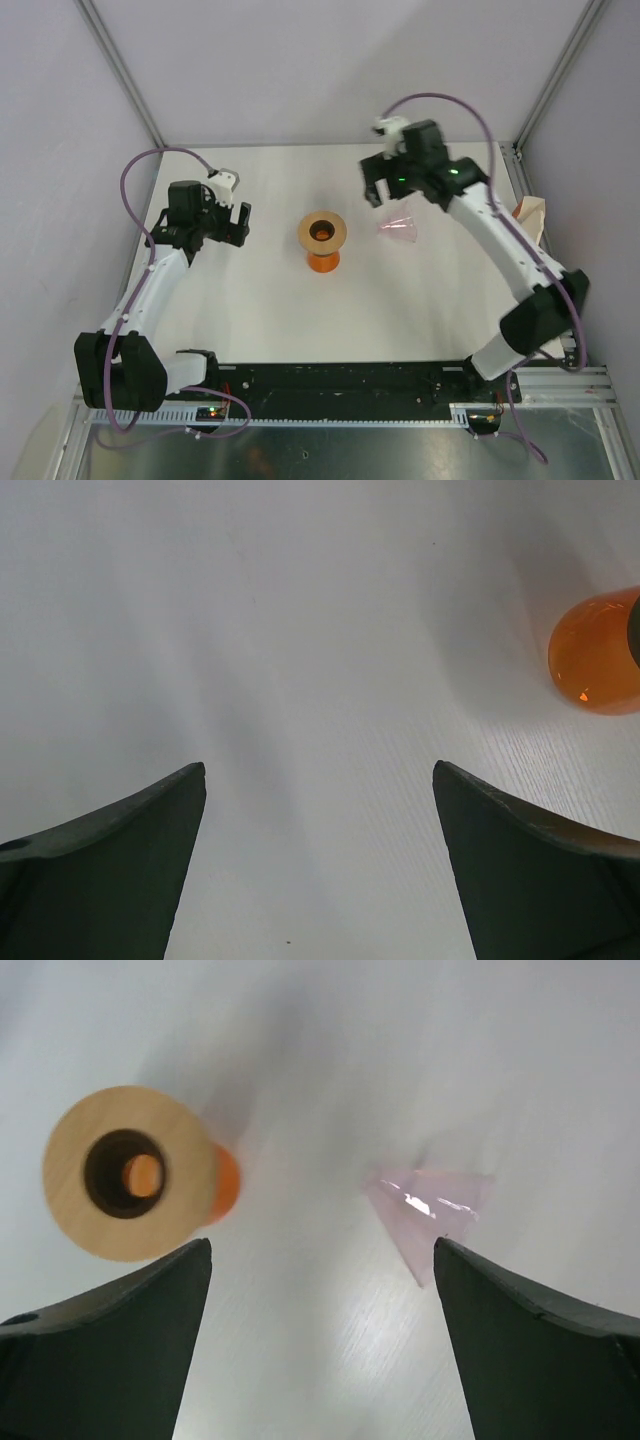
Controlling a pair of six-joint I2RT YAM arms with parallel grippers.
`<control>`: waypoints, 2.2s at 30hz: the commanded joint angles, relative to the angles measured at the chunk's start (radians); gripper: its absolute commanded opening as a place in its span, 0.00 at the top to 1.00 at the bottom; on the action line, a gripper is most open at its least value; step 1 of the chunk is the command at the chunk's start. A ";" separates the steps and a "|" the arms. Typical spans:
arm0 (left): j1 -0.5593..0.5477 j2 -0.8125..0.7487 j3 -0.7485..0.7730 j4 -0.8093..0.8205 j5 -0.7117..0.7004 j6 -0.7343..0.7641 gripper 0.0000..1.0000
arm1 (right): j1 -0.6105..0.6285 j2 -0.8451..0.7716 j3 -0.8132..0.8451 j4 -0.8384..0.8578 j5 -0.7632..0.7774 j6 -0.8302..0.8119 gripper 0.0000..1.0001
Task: Place the coffee filter in the dripper
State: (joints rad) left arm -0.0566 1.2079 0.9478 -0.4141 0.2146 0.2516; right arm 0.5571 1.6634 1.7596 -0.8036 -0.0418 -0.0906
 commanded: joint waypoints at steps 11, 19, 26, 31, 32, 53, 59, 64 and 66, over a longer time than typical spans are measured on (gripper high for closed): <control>-0.004 -0.018 -0.007 0.007 0.011 -0.003 0.00 | -0.471 -0.102 -0.482 0.358 -0.385 0.216 0.09; -0.004 -0.026 -0.009 0.007 0.004 -0.002 0.00 | -0.589 0.015 -0.487 0.346 -0.381 0.150 0.16; -0.004 -0.019 -0.010 0.007 0.005 0.002 0.00 | -0.589 0.096 -0.514 0.289 -0.477 -0.090 0.21; -0.003 -0.014 -0.009 0.008 0.004 0.004 0.00 | -0.493 0.124 -0.544 0.357 -0.410 -0.225 0.19; -0.004 -0.014 -0.009 0.008 0.003 0.004 0.00 | -0.479 0.134 -0.544 0.375 -0.409 -0.242 0.18; -0.004 -0.036 -0.010 0.006 -0.011 0.006 0.00 | -0.407 0.229 -0.540 0.566 -0.526 -0.119 0.99; -0.004 -0.032 -0.009 0.008 -0.008 0.006 0.00 | -0.406 0.174 -0.540 0.519 -0.498 -0.066 1.00; -0.004 -0.031 -0.007 0.007 -0.008 0.006 0.00 | -0.408 0.101 -0.540 0.465 -0.445 0.023 1.00; -0.004 -0.031 -0.004 0.007 -0.008 0.005 0.00 | -0.408 0.072 -0.540 0.442 -0.427 0.057 1.00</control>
State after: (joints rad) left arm -0.0566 1.2079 0.9440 -0.4145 0.2115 0.2527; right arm 0.1497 1.8385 1.2114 -0.3183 -0.5106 -0.1257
